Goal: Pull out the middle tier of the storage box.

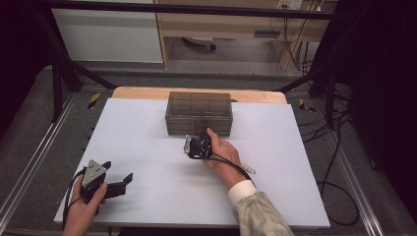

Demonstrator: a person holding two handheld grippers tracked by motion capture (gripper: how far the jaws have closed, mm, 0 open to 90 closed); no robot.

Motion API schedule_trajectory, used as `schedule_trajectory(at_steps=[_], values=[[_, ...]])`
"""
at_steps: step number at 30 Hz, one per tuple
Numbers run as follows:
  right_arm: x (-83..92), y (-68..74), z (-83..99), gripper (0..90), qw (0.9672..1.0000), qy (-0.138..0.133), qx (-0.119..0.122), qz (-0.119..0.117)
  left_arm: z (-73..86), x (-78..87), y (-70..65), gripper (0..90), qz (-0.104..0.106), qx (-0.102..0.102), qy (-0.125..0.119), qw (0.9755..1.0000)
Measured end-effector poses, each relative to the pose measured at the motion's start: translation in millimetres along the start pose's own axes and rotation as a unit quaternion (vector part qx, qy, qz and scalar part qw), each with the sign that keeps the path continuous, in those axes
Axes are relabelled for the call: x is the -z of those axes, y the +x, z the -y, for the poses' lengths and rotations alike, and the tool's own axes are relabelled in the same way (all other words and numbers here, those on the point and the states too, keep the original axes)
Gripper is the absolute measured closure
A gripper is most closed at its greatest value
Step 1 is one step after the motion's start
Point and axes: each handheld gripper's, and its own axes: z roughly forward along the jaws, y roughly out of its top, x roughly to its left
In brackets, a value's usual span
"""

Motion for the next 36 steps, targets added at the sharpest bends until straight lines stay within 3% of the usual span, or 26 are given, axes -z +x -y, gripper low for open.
schedule_trajectory(at_steps=[11,27,36], values=[[-8.8,6.7,-4.5,67.1,0.9982,0.013,0.056,0.016,0.1,-0.1,-0.2,8.1,0.002,0.0,0.001,1.0],[-11.6,11.5,-2.2,72.9,0.9959,0.012,0.079,0.043,0.1,0.0,-0.3,8.6,0.006,-0.003,0.004,1.0],[-12.8,17.1,-3.6,77.7,0.9922,0.02,0.101,0.07,0.2,0.0,-0.7,8.6,0.006,-0.003,0.003,1.0]])
